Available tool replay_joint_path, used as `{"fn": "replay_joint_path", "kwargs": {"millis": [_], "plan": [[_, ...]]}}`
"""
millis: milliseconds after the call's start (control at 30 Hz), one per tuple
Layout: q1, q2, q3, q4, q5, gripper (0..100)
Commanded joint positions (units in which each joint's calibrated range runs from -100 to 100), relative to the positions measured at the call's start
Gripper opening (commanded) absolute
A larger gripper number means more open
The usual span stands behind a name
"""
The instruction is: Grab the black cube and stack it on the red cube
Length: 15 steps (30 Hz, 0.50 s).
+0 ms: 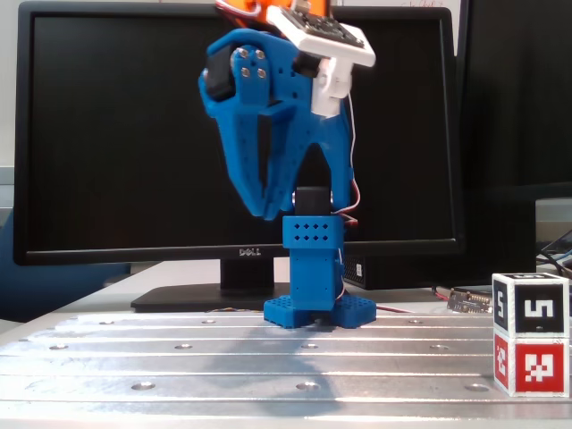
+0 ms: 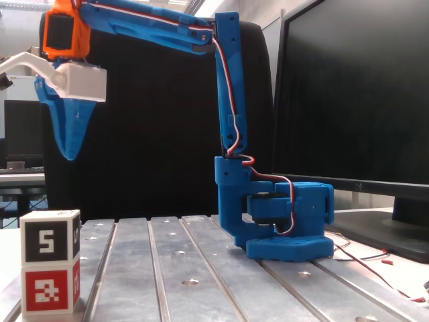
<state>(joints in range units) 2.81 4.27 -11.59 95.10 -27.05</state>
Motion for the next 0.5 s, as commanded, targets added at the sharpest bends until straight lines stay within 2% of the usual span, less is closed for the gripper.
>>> {"fn": "replay_joint_path", "kwargs": {"millis": [0,233,467], "plan": [[0.03,-3.35,-0.21,-1.43,3.75,1],[-1.97,-4.94,4.67,-5.87,6.12,1],[-3.22,-16.47,23.94,-20.15,7.06,1]]}}
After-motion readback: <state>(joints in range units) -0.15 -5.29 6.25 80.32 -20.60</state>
